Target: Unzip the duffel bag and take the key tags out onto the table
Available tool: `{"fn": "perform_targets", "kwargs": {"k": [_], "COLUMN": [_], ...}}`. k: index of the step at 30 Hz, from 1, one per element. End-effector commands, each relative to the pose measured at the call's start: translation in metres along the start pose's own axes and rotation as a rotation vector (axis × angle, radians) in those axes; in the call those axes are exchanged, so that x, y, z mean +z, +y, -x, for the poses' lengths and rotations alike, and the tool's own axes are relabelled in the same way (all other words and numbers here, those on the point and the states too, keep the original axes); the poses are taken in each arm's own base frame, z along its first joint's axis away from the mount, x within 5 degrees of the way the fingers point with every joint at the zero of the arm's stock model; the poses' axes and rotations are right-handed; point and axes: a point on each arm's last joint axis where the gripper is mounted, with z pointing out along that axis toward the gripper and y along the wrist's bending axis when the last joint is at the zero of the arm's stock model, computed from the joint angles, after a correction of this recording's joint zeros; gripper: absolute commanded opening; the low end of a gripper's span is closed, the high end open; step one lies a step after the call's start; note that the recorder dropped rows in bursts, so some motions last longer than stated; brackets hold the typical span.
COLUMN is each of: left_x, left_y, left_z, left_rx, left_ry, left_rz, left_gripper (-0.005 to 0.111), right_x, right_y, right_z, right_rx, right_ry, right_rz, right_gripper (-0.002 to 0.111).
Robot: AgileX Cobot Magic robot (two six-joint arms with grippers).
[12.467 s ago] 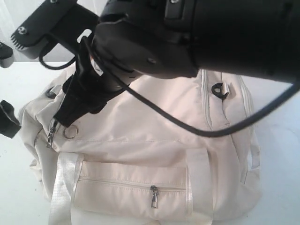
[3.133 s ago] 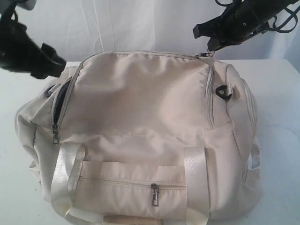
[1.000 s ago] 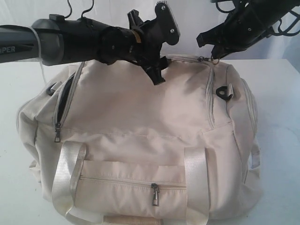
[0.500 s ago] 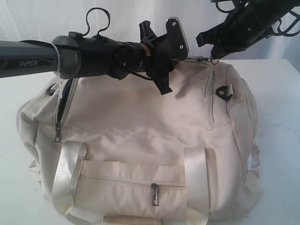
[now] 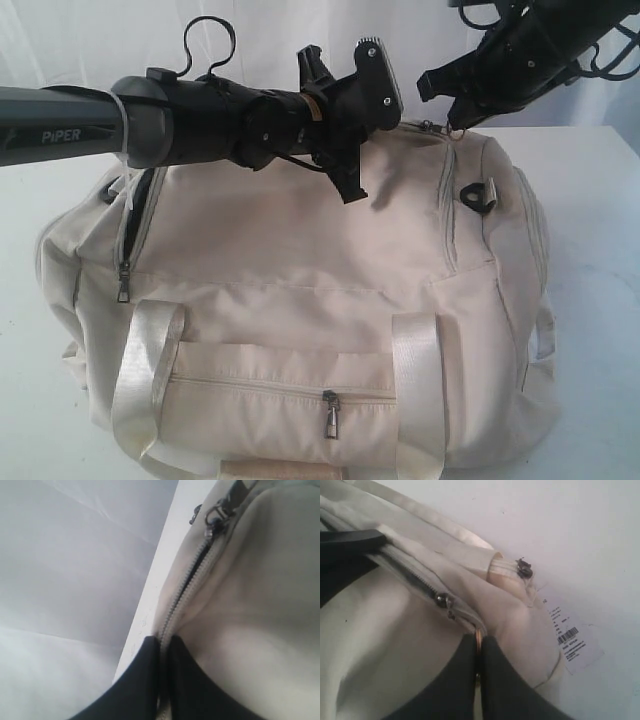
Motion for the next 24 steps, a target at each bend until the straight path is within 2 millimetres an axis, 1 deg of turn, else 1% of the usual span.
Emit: {"fn": "perform_targets", "kwargs": {"k": [1,5,9,12,17,20,24], "left_x": [-0.001,-0.001,-0.002,-0.002,-0.004,-0.007,-0.013], "left_y": [0.003,0.007,0.009,0.010,0.012,0.015,0.019], "left_z": [-0.005,-0.017,-0.022,-0.021,-0.020,-0.017,-0.013], "left_rx": [-0.033,-0.076,-0.081,-0.080,-0.080,-0.080,-0.076], "left_ry": [0.031,0.079,0.100,0.098,0.096,0.091,0.092], "left_rz": [-0.018,-0.038,-0.046,-0.045,-0.043,-0.037,-0.038], "left_gripper": [0.000,0.000,0.000,0.000,0.000,0.000,0.000], "right_x": [-0.004,-0.004,-0.009,-0.015,-0.028,-0.030,-0.030], "right_y": [-0.007,-0.009,-0.010,-0.011,-0.020,-0.024,-0.026], "right_z": [-0.006,-0.007,-0.006,-0.003,0.000,0.001,0.001], "right_rx": [-0.038,-0.053,-0.062,-0.073,-0.071,-0.075,-0.068], "right_ry": [0.054,0.070,0.059,0.027,-0.010,-0.026,-0.026], "right_rz": [-0.037,-0.057,-0.076,-0.100,-0.230,-0.269,-0.272], "right_gripper": [0.000,0.000,0.000,0.000,0.000,0.000,0.000]}}
